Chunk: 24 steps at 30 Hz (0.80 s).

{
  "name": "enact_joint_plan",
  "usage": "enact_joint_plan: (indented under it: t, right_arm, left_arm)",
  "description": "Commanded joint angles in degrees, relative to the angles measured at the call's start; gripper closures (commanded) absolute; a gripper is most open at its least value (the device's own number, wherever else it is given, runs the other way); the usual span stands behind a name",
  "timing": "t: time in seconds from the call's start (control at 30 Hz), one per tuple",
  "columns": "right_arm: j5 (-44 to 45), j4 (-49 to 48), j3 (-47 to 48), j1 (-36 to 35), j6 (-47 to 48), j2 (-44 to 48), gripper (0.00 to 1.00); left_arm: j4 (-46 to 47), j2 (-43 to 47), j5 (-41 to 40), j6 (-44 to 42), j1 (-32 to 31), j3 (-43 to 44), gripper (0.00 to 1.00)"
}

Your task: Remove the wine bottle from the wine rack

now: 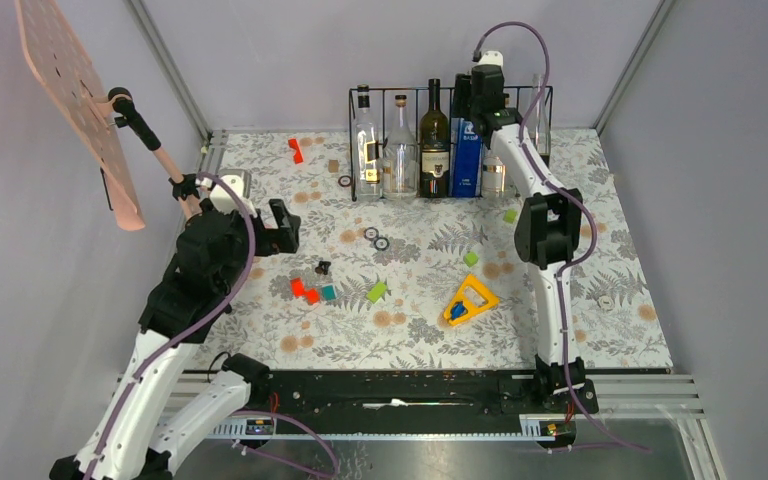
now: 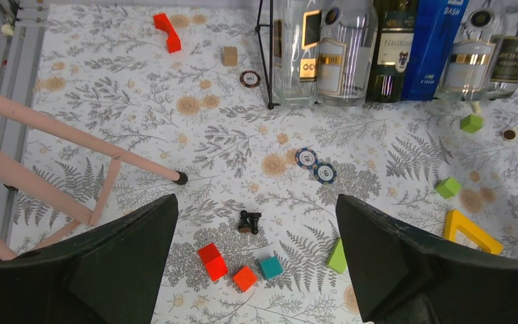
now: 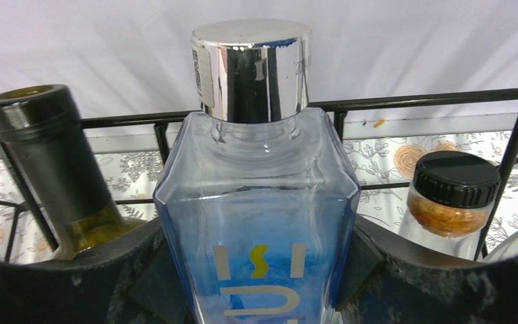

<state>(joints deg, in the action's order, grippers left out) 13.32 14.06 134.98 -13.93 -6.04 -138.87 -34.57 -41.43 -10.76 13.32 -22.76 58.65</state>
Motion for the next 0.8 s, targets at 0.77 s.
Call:
enact_joint_plan:
  t: [0.77]
  right_arm:
    - [-12.8, -29.2, -50.2, -3.8, 0.8, 51.9, 1.00]
  left_arm:
    - [22.0, 6.8, 4.0, 1.4, 0.2, -12.5, 0.01]
